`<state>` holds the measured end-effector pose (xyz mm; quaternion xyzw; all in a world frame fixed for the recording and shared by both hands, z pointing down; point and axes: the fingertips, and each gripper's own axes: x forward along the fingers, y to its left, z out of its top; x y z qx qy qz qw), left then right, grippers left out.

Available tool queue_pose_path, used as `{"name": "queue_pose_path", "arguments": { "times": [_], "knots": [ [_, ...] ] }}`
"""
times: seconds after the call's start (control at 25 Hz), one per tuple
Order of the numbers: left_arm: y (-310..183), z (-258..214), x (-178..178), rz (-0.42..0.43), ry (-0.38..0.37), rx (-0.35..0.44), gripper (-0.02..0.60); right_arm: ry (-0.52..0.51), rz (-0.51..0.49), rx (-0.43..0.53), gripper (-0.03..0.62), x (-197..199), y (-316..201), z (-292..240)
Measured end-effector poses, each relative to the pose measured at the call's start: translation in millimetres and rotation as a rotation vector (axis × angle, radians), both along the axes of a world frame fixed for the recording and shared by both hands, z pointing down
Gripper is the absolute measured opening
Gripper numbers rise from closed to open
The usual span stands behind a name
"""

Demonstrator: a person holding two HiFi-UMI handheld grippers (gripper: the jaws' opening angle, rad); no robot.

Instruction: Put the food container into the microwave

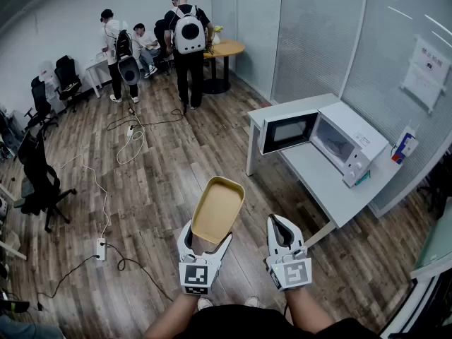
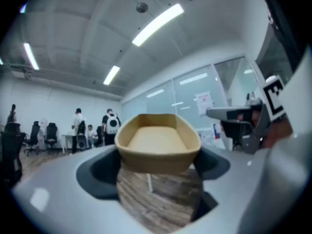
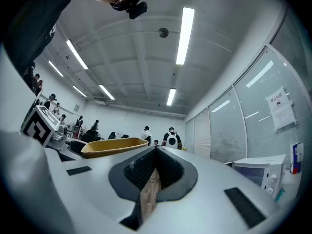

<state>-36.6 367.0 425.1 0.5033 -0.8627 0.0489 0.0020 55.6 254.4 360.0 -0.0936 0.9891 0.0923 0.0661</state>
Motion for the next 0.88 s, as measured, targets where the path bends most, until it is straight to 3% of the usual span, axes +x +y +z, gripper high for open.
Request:
{"name": "queue_pose_path", "arguments": {
  "times": [0.44, 0.88],
  "knots": [
    [-23, 1, 27, 0.006, -0.017, -0.028, 0.468, -0.008, -0.003, -0.009, 0.005, 25, -19, 5],
    [-48, 10, 48, 0.007, -0.004, -0.044, 0.468, -0.042, -0.026, -0.126, 0.005, 49, -46, 19]
  ]
}}
